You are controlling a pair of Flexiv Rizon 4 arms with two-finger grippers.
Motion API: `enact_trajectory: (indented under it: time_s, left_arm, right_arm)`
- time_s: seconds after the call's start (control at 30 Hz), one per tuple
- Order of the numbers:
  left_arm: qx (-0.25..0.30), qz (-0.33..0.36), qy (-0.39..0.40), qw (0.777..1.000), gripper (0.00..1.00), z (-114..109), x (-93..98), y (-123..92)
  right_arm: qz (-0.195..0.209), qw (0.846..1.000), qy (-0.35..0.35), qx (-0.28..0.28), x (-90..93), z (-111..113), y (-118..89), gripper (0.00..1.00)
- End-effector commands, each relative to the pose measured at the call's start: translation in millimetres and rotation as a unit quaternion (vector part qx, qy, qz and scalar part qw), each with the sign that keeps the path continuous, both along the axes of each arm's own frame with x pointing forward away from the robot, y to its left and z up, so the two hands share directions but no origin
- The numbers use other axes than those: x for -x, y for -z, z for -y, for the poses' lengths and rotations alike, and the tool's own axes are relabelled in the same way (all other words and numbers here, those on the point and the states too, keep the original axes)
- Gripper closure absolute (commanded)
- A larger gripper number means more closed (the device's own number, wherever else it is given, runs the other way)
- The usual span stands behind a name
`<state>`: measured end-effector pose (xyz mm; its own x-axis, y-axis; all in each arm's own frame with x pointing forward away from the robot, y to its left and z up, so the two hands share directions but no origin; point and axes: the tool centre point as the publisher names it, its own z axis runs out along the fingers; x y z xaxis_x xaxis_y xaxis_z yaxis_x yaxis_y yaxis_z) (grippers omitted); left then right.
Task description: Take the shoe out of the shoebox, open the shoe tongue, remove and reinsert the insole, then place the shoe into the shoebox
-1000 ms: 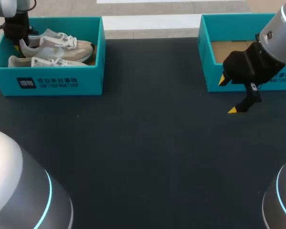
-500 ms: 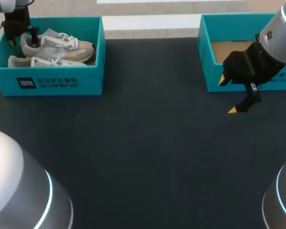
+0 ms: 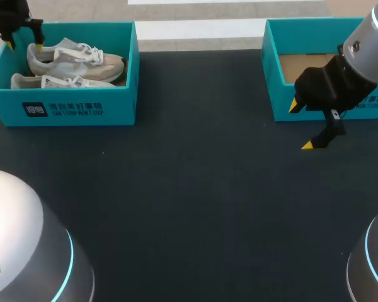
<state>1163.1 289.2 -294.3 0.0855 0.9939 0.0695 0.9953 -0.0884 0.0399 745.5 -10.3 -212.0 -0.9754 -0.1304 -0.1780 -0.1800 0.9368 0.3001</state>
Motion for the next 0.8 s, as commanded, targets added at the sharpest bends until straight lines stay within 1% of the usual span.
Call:
enact_trajectory:
  time_s: [0.03,0.07,0.5,0.57,0.6,0.67,0.7,0.77,0.8]
  left_arm:
    - [-0.034,0.011,-0.01,0.999,0.0,5.6,41.3,-20.7]
    - [-0.04,0.012,-0.001,0.999,0.0,5.3,45.8,-27.0]
    - [-0.04,0.012,-0.001,0.999,0.0,5.3,45.8,-27.0]
    - [-0.048,0.02,-0.001,0.999,0.0,2.4,59.6,-25.3]
    - [-0.043,0.022,-0.006,0.999,0.0,0.5,65.3,-25.2]
    - [-0.039,0.006,-0.005,0.999,0.0,-2.9,73.1,-25.7]
    - [-0.027,0.003,-0.011,1.0,0.0,-5.5,76.9,-26.2]
    - [-0.032,0.0,-0.01,0.999,0.0,-7.4,83.9,-25.7]
    - [-0.019,-0.003,-0.01,1.0,0.0,-9.0,87.5,-25.6]
  right_arm:
    - [0.0,1.0,0.0,0.001,-0.9,-1.1,0.9,0.0]
    - [0.0,1.0,0.0,0.001,-0.9,-1.1,0.9,0.0]
    - [0.0,1.0,0.0,0.001,-0.9,-1.1,0.9,0.0]
    - [0.0,1.0,0.0,0.001,-0.9,-1.1,0.9,0.0]
    - [0.0,1.0,0.0,0.001,-0.9,-1.1,0.9,0.0]
    - [0.0,1.0,0.0,0.001,-0.9,-1.1,0.9,0.0]
    - [0.0,1.0,0.0,0.001,-0.9,-1.1,0.9,0.0]
    - [0.0,1.0,0.0,0.001,-0.9,-1.1,0.9,0.0]
    - [0.0,1.0,0.0,0.001,-0.9,-1.1,0.9,0.0]
